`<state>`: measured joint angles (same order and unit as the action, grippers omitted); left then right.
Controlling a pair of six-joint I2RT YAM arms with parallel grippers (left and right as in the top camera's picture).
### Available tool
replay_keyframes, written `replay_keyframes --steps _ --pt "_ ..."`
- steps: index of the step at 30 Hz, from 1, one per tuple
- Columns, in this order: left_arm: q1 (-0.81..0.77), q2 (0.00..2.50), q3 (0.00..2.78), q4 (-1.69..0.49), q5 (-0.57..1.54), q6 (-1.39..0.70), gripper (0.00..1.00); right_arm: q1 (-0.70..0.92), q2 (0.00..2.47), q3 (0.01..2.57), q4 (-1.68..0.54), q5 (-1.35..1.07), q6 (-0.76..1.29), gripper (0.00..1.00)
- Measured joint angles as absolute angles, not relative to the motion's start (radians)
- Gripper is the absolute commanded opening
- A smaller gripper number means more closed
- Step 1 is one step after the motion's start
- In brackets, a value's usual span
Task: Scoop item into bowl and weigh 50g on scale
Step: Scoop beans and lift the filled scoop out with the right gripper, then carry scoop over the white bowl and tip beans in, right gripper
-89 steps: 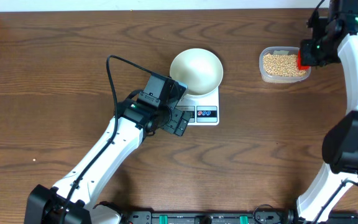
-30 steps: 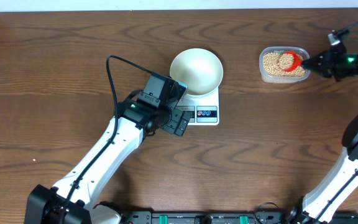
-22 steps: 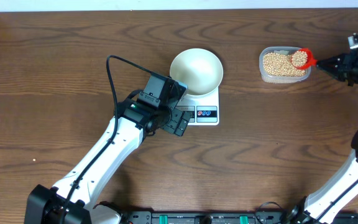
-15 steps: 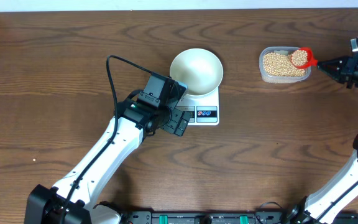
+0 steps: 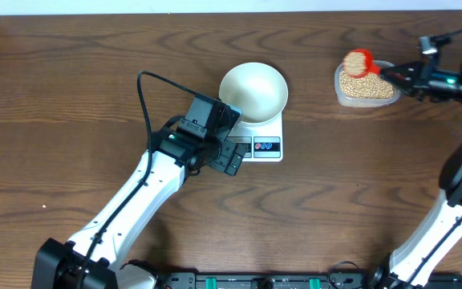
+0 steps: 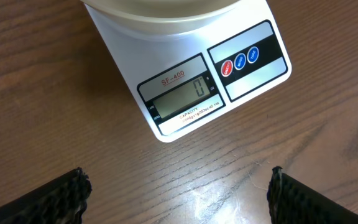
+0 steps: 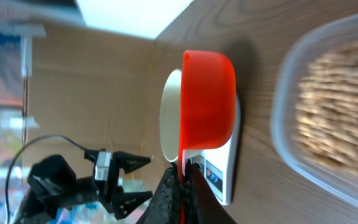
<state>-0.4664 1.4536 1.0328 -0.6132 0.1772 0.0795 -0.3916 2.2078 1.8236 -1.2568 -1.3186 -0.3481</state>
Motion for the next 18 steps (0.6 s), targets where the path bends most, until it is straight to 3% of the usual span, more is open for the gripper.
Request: replay_keyframes --steps 18 --pt "-0.466 1.454 1.033 -0.613 0.177 0.08 0.93 -0.032 2.208 1.844 -1.091 -1.26 -0.192 0.01"
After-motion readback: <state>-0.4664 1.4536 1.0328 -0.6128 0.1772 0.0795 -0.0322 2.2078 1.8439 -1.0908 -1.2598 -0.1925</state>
